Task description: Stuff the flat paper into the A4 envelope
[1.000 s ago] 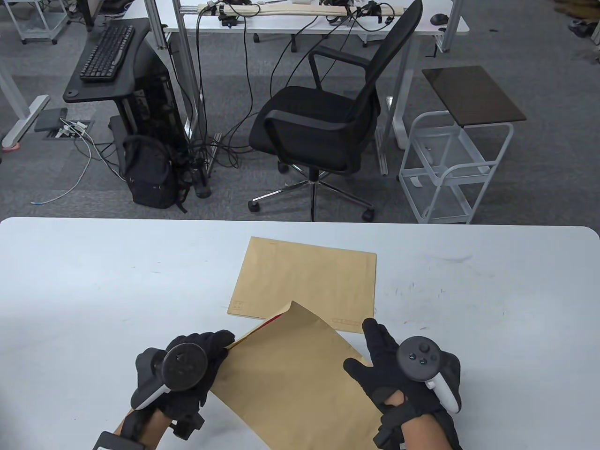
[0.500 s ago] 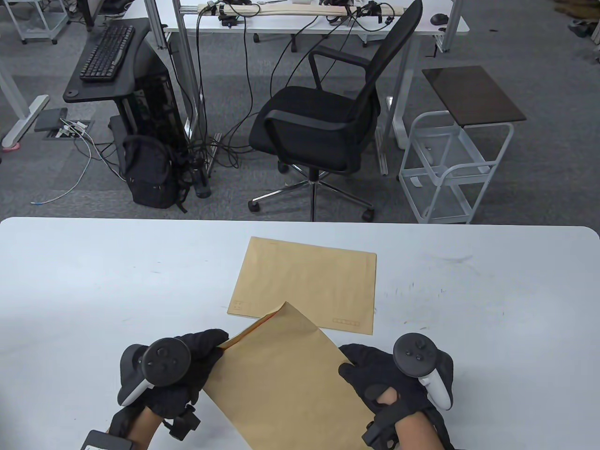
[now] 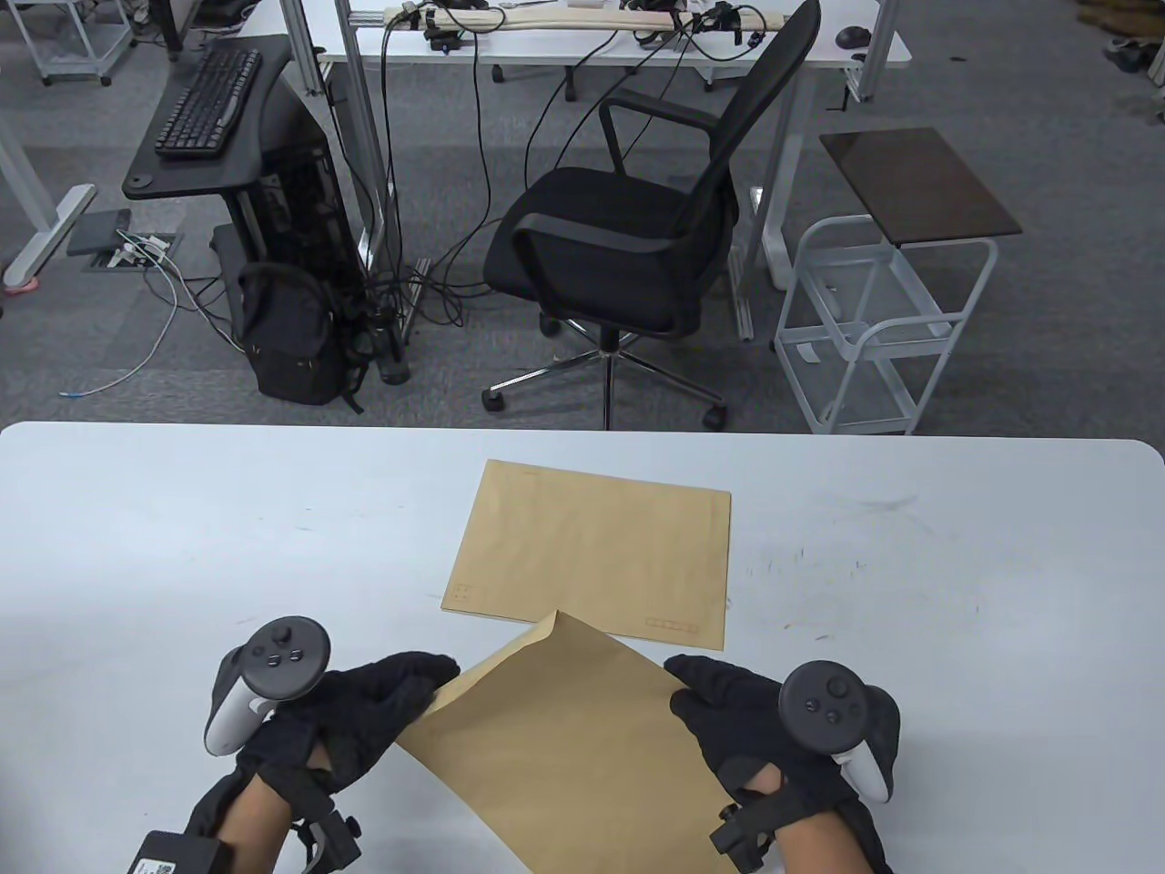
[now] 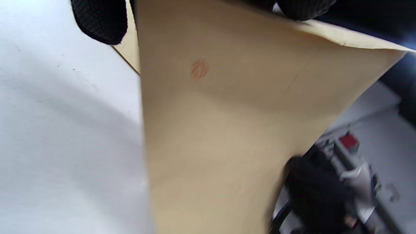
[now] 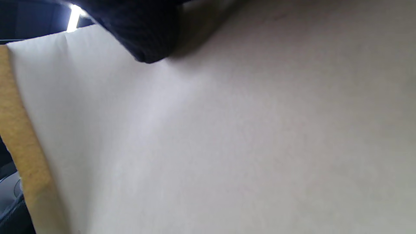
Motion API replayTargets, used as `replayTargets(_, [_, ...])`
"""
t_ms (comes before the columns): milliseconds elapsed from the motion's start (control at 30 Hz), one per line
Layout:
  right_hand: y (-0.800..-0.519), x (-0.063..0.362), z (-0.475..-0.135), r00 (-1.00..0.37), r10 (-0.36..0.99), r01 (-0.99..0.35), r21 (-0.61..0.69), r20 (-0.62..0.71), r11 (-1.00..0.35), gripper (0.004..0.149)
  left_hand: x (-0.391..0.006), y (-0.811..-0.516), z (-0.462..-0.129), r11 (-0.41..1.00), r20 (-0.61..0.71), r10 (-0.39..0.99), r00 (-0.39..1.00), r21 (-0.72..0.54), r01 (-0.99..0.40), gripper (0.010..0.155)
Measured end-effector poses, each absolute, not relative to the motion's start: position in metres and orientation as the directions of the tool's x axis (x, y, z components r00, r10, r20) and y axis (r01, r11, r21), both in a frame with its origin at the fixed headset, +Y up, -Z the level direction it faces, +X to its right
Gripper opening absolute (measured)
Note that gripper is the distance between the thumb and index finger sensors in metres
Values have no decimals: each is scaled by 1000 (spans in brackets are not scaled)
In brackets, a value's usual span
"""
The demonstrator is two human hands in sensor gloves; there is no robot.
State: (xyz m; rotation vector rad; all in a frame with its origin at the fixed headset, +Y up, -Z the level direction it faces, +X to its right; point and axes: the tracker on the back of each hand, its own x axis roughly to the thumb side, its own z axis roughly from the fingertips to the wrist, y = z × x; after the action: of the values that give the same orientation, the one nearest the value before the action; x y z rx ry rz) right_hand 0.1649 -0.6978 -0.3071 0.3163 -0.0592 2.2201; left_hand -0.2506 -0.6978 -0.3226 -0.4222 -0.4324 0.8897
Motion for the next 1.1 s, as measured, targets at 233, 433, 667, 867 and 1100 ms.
replayTargets(233, [-700,169,-308,-519,835,-840,69,184,-538,40,-241,-696,-319,591,226,790,570,-529,-610,66])
replayTargets(433, [-702,170,-308,-518,840,-841,82,164,-535,40,-235,-697,-318,724,274,670,689,-443,-528,55])
replayTargets(667, [-701,167,-304,-643,749,-760,-10,160,-650,62,-227,-690,-312,848,343,526,778,-273,-454,48])
replayTargets(867, [-667,140,-284,-808,492,-564,-182,323,-806,73,-200,-679,-290,986,380,109,919,78,-149,48])
replayTargets(1100, [-648,60,-247,-861,86,-279,-324,502,-904,67,-154,-678,-259,917,370,-276,887,379,127,48])
